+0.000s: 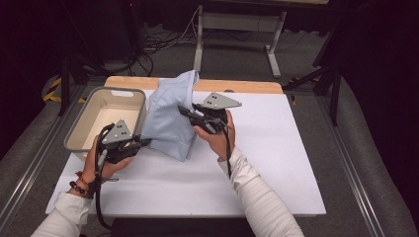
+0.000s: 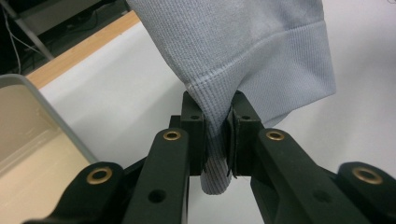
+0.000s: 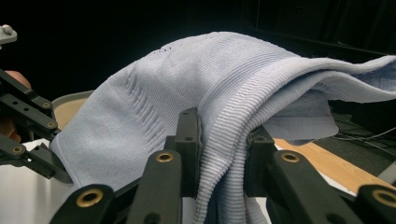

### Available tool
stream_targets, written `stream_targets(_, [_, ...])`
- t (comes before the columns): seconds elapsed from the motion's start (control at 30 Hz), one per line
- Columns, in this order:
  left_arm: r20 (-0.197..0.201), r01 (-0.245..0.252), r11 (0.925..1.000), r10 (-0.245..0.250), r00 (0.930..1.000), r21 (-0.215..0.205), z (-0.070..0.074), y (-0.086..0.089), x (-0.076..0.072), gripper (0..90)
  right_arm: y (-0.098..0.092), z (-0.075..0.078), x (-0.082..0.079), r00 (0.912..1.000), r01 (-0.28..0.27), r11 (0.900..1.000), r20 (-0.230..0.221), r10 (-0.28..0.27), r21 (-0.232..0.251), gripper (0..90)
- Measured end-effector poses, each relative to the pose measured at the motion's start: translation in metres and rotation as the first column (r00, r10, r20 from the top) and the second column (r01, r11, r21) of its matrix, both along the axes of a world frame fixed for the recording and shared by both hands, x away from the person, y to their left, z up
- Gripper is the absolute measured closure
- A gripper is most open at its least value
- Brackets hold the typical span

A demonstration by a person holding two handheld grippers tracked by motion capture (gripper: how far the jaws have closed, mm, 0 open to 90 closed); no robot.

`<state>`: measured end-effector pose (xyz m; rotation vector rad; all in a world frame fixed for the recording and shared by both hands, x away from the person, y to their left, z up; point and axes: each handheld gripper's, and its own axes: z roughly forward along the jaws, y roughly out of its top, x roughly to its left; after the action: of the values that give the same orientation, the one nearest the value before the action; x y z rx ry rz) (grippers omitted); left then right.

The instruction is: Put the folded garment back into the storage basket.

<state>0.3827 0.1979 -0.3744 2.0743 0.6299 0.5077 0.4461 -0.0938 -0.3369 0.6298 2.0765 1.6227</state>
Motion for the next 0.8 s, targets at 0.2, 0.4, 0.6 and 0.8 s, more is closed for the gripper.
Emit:
stream_targets(0.2, [0.001,-0.022,0.9997,0.022,0.9998,-0.005,0.006,0.009,-0.001,80.1,0.009,0.005,0.002,0.9999,-0.009,1.000,0.005,0.009,0.007,72.7])
stream_targets(0.4, [0.013,-0.044,0.9990,0.044,0.9989,-0.004,0.014,0.018,-0.001,80.1,0.021,0.012,0.005,0.9997,-0.019,1.000,0.015,0.019,0.023,72.7])
stream_targets(0.6, [0.016,-0.073,0.9973,0.073,0.9972,-0.008,0.018,0.033,-0.001,80.1,0.035,0.016,0.008,0.9993,-0.028,0.999,0.024,0.027,0.029,72.7])
stream_targets(0.8, [0.011,-0.096,0.9953,0.096,0.9953,-0.012,0.018,0.046,-0.001,80.1,0.050,0.017,0.013,0.9991,-0.038,0.999,0.019,0.037,0.027,72.7])
